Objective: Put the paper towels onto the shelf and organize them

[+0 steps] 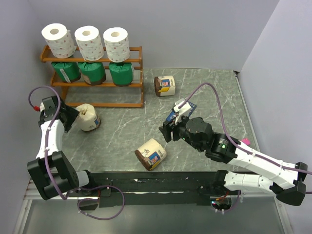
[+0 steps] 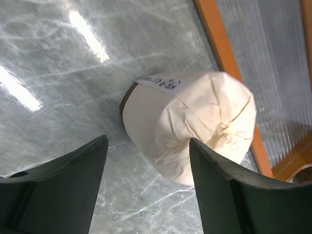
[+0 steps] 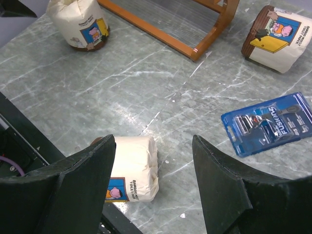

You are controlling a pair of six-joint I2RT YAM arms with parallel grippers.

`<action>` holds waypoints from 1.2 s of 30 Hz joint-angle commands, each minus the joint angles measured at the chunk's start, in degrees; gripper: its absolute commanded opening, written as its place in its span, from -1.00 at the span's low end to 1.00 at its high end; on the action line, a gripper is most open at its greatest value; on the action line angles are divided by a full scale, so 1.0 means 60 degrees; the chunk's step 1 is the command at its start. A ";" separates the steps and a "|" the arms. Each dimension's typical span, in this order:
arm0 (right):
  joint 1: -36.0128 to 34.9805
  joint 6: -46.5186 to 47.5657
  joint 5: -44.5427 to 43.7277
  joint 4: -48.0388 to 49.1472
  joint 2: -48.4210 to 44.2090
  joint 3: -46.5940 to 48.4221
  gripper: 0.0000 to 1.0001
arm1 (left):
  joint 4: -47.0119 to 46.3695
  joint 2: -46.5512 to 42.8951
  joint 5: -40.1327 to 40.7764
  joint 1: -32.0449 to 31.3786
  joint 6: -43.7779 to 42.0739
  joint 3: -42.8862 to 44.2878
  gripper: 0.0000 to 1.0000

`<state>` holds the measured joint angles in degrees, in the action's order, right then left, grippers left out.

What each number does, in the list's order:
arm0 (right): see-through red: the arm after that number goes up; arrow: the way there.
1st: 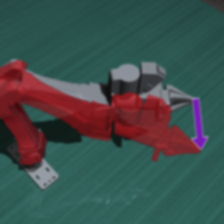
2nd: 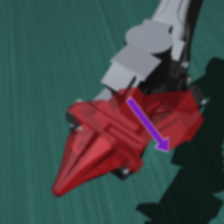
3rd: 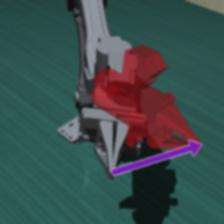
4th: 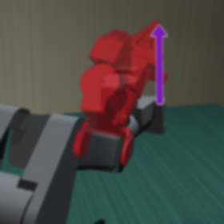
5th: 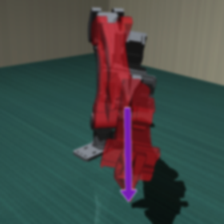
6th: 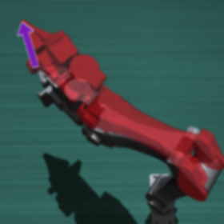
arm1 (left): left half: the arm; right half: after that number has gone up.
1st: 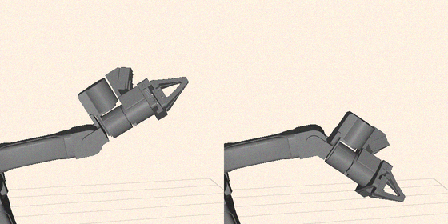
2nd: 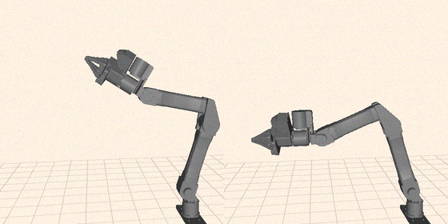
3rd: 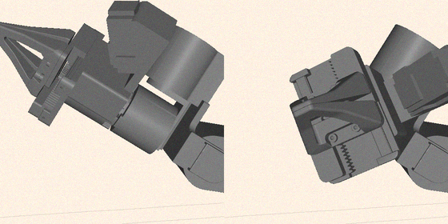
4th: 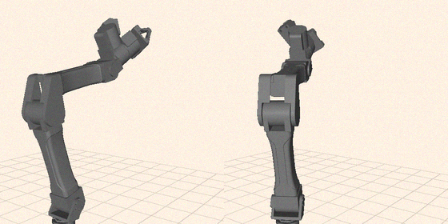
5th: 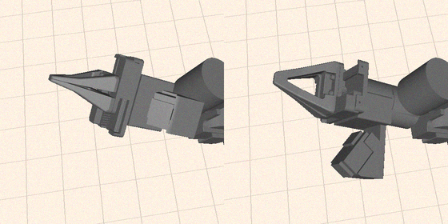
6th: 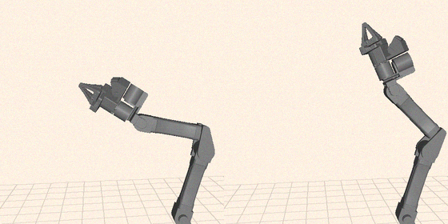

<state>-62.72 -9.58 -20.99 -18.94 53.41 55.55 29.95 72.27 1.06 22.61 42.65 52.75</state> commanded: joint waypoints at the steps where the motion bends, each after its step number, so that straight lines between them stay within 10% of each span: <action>1: 0.0009 -0.0117 0.0042 0.0095 -0.0244 0.0322 0.43 | -0.0773 0.0244 -0.0586 -0.0062 -0.0078 -0.0178 0.46; 36: 0.0009 -0.0088 -0.0002 0.0300 -0.0977 -0.0162 0.43 | 0.0032 0.0654 -0.0631 -0.0106 -0.0707 0.1417 0.51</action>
<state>-62.72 -10.00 -20.29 -18.83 49.10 54.57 29.87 76.34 -3.57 22.00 39.62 58.96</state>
